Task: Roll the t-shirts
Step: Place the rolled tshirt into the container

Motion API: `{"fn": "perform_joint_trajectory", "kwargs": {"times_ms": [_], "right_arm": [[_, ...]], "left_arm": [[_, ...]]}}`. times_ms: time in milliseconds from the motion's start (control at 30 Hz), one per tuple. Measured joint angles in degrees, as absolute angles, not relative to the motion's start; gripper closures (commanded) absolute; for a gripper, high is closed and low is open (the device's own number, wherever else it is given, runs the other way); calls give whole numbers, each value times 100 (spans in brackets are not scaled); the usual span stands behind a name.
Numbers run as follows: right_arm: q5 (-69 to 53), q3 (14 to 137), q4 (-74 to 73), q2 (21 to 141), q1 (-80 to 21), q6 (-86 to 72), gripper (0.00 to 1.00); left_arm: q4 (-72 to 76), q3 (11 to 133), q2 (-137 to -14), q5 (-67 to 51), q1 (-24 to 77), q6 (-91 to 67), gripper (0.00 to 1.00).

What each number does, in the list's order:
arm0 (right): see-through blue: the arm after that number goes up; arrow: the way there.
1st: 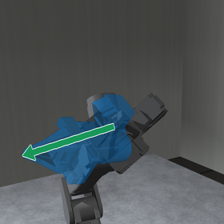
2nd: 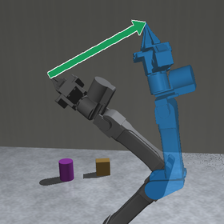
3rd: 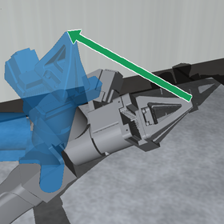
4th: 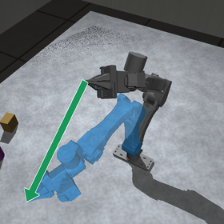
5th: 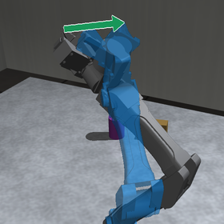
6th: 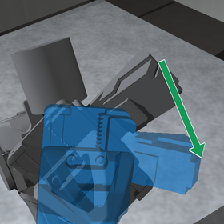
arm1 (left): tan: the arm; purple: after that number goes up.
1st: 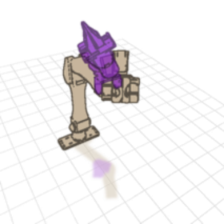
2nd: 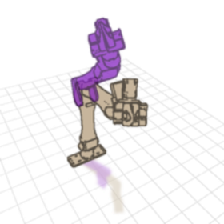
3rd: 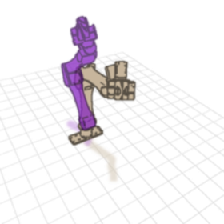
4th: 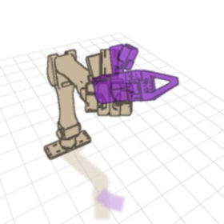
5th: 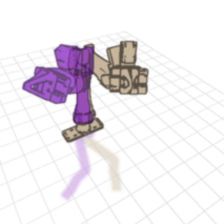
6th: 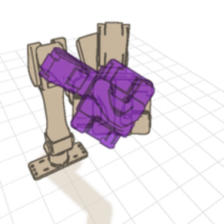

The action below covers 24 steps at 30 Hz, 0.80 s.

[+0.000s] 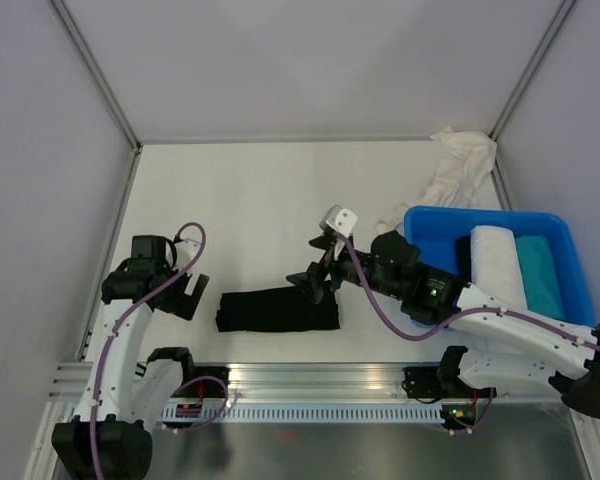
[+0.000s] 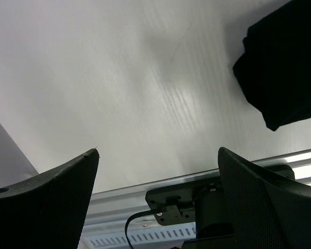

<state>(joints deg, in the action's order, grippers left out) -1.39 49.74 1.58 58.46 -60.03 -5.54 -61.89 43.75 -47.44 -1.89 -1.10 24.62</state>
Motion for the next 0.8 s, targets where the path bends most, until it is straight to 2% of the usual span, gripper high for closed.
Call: {"fn": "perform_joint_trajectory", "kwargs": {"times_ms": [200,367,533,800], "right_arm": [[-198,6547,-1164,7736,-6147,-228,2],[438,6484,-2075,8621,-6716,158,2],[792,6643,-2333,9467,-7500,733,7],[1031,7196,-2318,10381,-7542,1424,6]], "left_arm": [[-6189,4366,-4840,121,-456,2311,0],[-6184,4359,-4882,233,-480,2246,0],[-6180,4309,-4856,296,-499,2220,0],[-6178,4274,-5037,298,-517,2211,0]]}}
